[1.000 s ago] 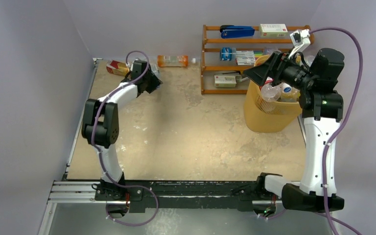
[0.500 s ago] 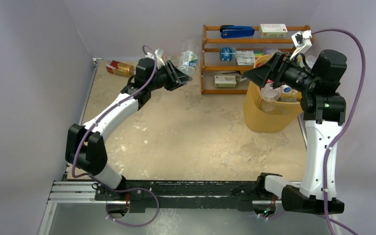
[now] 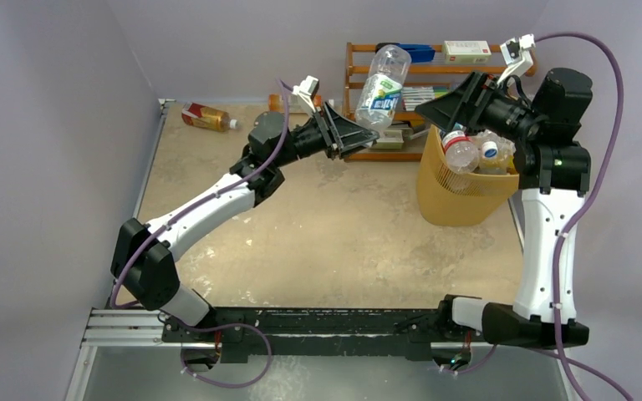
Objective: Put the plastic bottles in the bin
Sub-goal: Pick up the plastic bottle at the center of the board.
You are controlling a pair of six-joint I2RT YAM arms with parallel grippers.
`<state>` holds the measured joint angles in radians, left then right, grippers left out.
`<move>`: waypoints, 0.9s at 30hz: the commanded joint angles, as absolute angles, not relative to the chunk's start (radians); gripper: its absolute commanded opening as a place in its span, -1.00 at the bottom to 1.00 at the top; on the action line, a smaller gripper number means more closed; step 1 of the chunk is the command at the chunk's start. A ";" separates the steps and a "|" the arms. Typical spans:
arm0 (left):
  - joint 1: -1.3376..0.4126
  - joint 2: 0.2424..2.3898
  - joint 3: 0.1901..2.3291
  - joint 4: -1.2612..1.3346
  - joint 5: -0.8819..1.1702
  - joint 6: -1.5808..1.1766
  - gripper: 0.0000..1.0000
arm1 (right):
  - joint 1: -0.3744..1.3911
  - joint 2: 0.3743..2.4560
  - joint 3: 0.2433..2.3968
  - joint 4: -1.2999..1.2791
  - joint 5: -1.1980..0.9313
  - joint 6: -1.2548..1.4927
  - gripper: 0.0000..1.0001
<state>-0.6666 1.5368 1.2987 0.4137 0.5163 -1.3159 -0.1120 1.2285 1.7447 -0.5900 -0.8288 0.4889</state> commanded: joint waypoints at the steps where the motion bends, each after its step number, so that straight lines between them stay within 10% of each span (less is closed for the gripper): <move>1: -0.726 1.501 1.339 0.605 0.480 -1.430 -0.50 | -0.100 1.245 1.800 -0.592 -0.780 0.452 1.00; 27: -0.945 1.689 1.605 0.180 0.221 -1.072 -0.49 | -0.038 1.201 1.828 -0.635 -0.594 0.565 1.00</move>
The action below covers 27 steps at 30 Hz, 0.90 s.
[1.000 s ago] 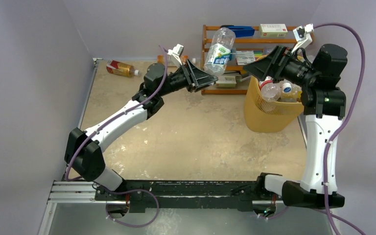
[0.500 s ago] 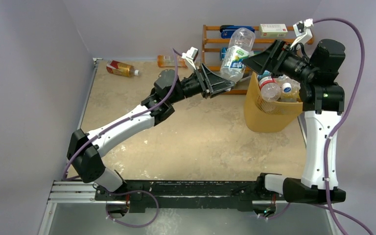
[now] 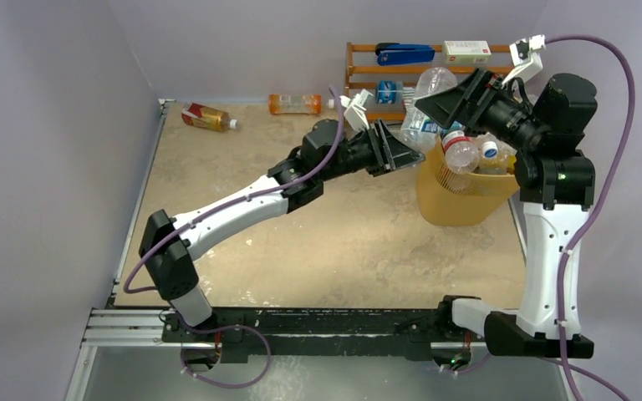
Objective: Put the plastic bottles in the bin
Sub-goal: Pick up the plastic bottle at the center of the board.
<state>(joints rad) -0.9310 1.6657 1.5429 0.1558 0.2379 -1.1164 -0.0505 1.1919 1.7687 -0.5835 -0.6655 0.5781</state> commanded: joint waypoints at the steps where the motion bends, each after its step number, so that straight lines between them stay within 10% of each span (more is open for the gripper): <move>1: -0.948 1.693 1.613 0.187 0.227 -1.072 -0.49 | -0.035 1.215 1.841 -0.672 -0.562 0.549 1.00; 27: -0.952 1.736 1.732 0.204 0.290 -1.023 -0.48 | -0.034 1.319 1.941 -0.792 -0.365 0.491 0.96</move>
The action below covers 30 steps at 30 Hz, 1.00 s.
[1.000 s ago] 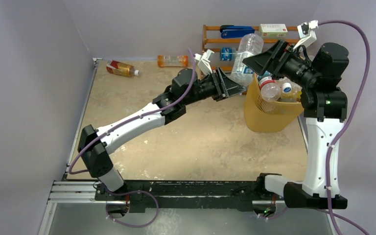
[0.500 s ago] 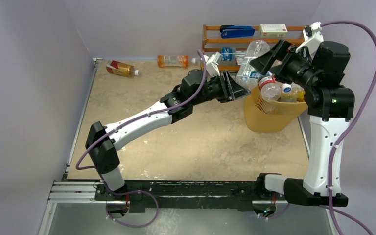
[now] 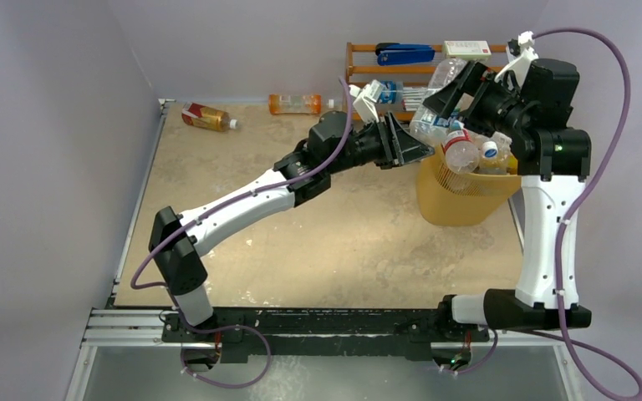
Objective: Put the plastic bottles in the bin
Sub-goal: Pick up the plastic bottle at the center of the board.
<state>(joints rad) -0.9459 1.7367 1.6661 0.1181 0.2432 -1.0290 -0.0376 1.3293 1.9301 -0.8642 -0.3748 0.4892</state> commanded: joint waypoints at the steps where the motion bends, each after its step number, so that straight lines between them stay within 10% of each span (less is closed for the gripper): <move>1: -0.952 1.742 1.735 0.207 0.297 -1.025 -0.47 | -0.034 1.325 1.945 -0.789 -0.368 0.491 0.92; 7: -0.953 1.778 1.751 0.225 0.346 -1.037 -0.36 | -0.034 1.356 1.985 -0.788 -0.400 0.495 -0.04; 11: -0.942 1.795 1.783 0.177 0.370 -1.029 0.06 | -0.034 1.390 2.057 -0.853 -0.382 0.483 -0.51; 30: -0.588 1.556 1.460 0.206 0.610 -1.084 0.43 | -0.431 1.574 2.384 -1.126 -0.434 0.288 -0.35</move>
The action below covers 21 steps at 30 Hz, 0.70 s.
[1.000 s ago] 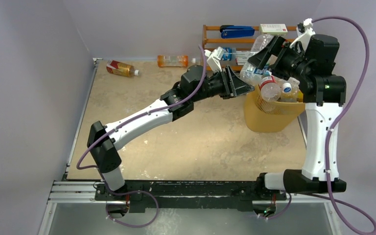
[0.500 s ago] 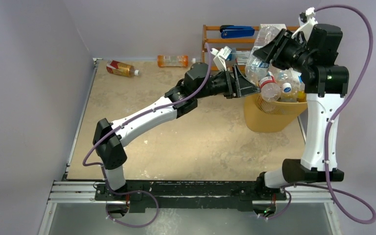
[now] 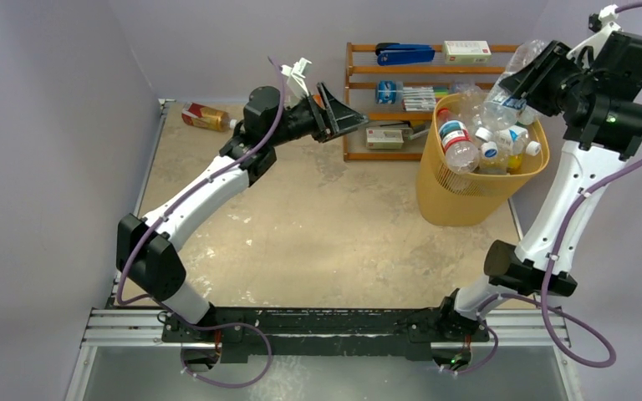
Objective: Put the plastic bottles in the bin
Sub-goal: Pick up the plastic bottle at the center of the board, then place the plastic bottle in the trash bin.
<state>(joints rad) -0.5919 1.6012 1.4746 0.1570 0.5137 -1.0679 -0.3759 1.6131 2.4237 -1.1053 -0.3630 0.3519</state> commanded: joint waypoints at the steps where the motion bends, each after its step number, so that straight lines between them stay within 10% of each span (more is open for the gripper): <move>1: -0.583 1.553 1.458 0.197 0.620 -1.078 0.44 | -0.448 1.565 2.362 -1.119 -0.461 0.279 -0.33; 21: -0.560 1.583 1.434 0.180 0.673 -1.058 0.47 | -0.578 1.693 2.404 -1.047 -0.618 0.230 -0.03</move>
<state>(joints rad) -0.5632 1.5875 1.4208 0.1333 0.6559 -1.0706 -0.5770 1.6768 2.3432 -1.0973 -0.5686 0.2539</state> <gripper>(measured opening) 0.734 0.486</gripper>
